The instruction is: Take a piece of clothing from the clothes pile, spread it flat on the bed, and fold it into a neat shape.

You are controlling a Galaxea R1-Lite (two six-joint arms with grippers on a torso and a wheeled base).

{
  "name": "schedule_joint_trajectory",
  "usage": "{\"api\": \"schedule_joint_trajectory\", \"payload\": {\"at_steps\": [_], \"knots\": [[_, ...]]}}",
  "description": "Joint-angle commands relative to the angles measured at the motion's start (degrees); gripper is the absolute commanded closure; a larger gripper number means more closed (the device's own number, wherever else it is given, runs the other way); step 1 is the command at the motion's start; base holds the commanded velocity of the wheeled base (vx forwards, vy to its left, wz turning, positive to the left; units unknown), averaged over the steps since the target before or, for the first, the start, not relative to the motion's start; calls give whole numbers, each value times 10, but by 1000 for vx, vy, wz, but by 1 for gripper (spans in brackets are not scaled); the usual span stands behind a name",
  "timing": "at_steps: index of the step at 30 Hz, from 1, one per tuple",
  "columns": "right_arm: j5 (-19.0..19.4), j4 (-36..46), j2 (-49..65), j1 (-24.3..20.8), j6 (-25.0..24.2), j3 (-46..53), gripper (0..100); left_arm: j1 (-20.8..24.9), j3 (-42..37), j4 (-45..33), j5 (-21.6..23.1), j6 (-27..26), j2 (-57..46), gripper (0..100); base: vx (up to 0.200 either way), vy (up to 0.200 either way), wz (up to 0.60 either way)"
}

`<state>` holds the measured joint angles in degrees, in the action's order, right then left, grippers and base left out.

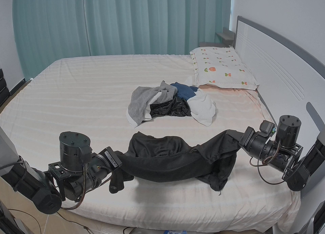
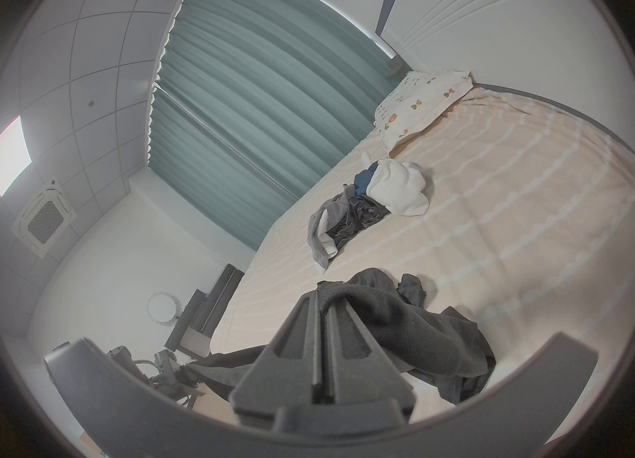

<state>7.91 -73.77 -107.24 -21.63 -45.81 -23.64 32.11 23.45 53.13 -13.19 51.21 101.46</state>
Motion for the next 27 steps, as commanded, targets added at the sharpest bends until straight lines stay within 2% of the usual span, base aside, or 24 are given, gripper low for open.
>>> {"api": "schedule_joint_trajectory", "payload": {"at_steps": [1,5,21,27], "knots": [[-15,0,-8,-17,1,2,100,0,-10,0,5,13,8,100,-200,0,0],[-16,0,-7,-24,1,3,100,0,-10,0,6,14,10,100,-200,0,0],[-16,0,-7,-29,1,5,100,-7,4,0,7,22,18,100,0,0,0],[-18,-1,-6,-36,1,5,100,-14,6,0,9,29,15,100,0,200,0]]}}
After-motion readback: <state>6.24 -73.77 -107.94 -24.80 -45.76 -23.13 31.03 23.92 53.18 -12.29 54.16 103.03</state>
